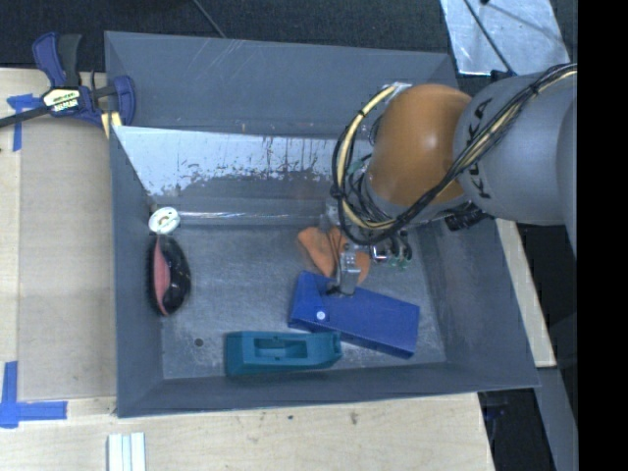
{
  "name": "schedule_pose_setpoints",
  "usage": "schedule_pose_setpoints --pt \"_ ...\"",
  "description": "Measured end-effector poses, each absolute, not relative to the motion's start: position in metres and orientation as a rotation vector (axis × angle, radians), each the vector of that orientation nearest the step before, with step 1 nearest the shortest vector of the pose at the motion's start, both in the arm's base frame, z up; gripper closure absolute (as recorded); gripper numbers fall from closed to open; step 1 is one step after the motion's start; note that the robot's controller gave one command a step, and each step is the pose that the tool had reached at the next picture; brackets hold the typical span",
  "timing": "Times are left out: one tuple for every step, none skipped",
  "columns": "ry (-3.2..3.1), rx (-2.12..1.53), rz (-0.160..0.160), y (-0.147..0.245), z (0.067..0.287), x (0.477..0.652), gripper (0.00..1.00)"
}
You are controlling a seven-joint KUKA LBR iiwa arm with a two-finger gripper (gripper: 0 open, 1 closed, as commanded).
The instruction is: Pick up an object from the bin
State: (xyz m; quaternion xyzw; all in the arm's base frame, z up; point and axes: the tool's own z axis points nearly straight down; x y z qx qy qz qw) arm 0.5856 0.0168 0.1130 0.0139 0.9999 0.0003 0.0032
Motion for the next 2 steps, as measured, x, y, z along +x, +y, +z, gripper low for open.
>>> schedule_pose_setpoints --pt "3.104 0.413 0.001 -0.0261 0.0729 0.5886 1.00" --pt "3.104 0.413 0.001 -0.0261 0.0729 0.5886 1.00"
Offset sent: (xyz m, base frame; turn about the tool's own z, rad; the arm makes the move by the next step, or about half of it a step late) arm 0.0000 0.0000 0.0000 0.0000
